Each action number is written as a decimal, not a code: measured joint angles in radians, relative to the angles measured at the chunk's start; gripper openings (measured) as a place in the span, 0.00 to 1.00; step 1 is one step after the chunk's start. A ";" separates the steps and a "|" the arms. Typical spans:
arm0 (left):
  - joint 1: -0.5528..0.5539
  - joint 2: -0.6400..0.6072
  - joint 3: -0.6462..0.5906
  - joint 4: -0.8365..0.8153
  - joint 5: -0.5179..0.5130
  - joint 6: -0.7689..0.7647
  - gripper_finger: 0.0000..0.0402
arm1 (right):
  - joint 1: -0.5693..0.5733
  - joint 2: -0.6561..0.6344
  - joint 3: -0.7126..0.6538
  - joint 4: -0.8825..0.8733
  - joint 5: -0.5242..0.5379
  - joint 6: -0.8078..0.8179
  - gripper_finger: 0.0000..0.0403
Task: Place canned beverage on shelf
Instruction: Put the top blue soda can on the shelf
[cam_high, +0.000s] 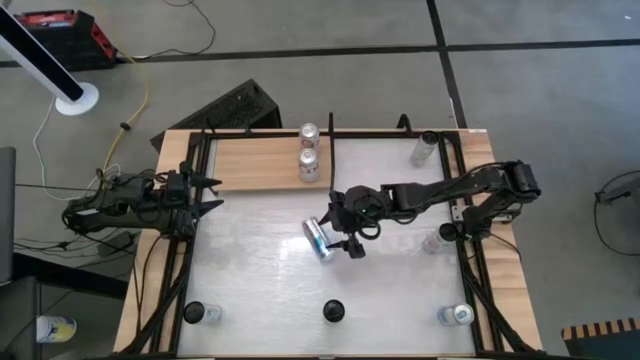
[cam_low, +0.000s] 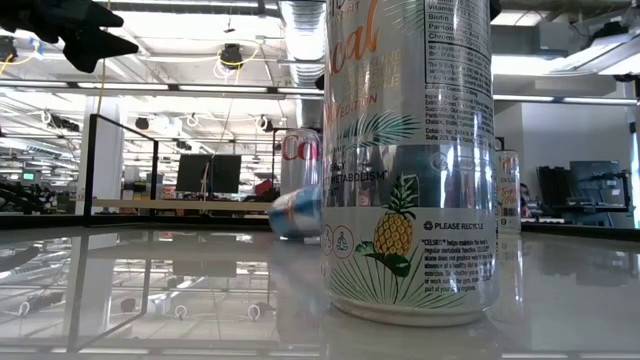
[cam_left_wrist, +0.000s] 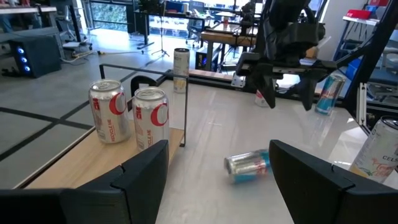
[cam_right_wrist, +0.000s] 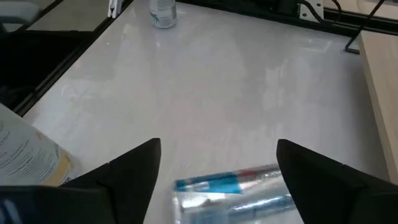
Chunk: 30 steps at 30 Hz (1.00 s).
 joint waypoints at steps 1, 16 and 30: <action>0.000 0.000 0.000 0.000 0.000 0.000 0.65 | 0.000 0.000 0.000 0.003 0.000 -0.001 0.87; 0.000 0.000 0.000 0.000 0.000 0.000 0.65 | 0.063 0.043 0.009 -0.037 0.336 0.523 0.84; 0.000 0.000 0.000 -0.001 0.001 0.000 0.65 | 0.107 0.387 0.340 -0.365 0.704 0.716 0.82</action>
